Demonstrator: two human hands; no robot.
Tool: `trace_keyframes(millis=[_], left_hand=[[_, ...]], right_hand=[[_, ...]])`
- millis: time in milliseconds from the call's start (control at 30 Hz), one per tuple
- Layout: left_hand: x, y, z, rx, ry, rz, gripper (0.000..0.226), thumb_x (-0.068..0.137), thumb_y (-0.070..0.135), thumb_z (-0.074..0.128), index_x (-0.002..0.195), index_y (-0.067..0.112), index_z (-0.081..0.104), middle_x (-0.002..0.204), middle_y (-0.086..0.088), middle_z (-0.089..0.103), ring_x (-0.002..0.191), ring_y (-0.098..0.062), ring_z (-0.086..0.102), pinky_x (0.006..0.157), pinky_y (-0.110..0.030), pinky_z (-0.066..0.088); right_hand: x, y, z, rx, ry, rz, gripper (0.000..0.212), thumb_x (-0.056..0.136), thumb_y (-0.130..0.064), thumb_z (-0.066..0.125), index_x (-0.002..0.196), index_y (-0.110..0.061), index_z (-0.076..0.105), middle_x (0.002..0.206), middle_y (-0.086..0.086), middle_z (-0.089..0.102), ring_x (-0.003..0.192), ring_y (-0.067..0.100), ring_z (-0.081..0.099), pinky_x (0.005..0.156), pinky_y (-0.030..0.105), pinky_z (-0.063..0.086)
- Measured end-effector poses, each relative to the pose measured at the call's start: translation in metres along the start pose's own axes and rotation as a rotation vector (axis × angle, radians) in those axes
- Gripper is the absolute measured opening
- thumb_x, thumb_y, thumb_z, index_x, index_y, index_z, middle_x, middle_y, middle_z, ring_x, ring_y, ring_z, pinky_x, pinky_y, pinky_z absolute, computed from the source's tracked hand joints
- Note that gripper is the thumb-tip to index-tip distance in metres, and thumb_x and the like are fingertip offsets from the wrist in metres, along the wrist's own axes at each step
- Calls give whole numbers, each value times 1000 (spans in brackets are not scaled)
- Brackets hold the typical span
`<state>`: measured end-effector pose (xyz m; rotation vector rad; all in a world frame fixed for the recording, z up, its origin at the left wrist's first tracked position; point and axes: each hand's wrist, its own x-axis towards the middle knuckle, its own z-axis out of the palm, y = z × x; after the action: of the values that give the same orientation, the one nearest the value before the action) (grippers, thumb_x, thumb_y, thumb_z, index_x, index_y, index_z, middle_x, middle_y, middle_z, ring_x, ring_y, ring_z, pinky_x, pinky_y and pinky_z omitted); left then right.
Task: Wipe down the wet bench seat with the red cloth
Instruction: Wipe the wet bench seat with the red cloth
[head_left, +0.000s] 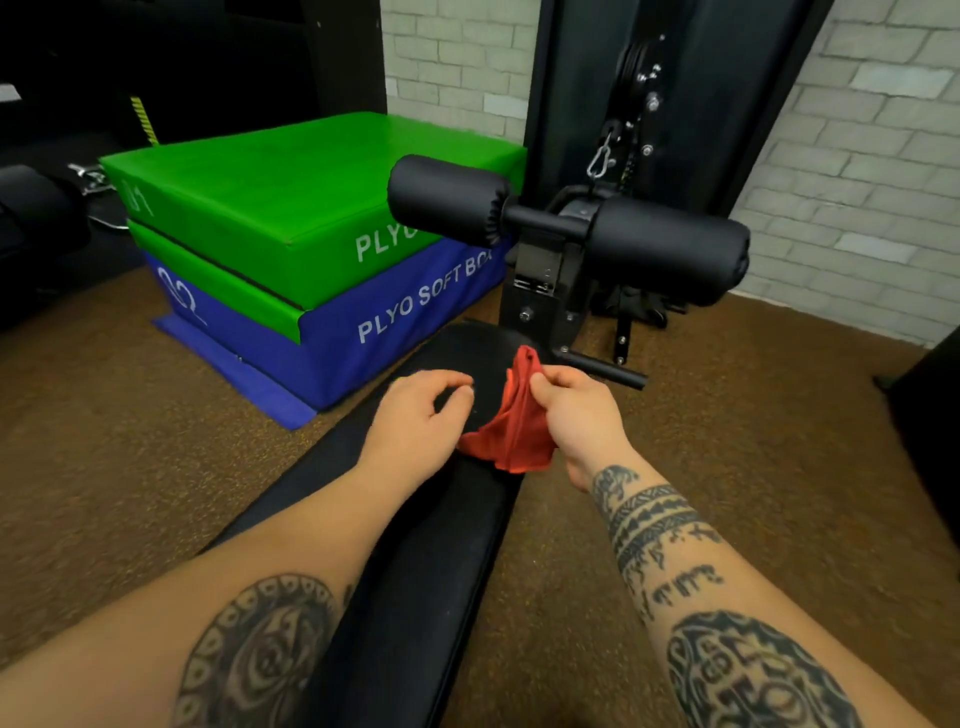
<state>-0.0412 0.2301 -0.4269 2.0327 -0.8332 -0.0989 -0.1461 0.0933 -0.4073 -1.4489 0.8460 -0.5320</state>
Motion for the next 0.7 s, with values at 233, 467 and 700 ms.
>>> trace_keyframes(millis=[233,467,700], left_hand=[[-21,78,26,-396,-203,-191,15,95,35,63,109,35,68,97,7,73,88,-8,69,81,-27,56],[-39,97,44,-328,-155,-198,16,87,42,70,79,28,65,78,1,73,75,-16,70,75,-42,60],[-45,89,47,-235,-226,-280,31,88,2,58,103,28,65,104,9,68,103,-12,64,90,-30,52]], right_hand=[[-40,-8,-43,-178,-9,-155,21,96,-23,60,103,-31,77,94,-7,77,91,13,73,87,41,59],[-53,-20,-75,104,270,-22,14,92,-24,61,87,-31,72,90,2,76,87,22,73,85,48,60],[-50,-28,-89,154,237,29,21,96,-18,57,80,-28,66,92,4,71,98,29,67,94,50,53]])
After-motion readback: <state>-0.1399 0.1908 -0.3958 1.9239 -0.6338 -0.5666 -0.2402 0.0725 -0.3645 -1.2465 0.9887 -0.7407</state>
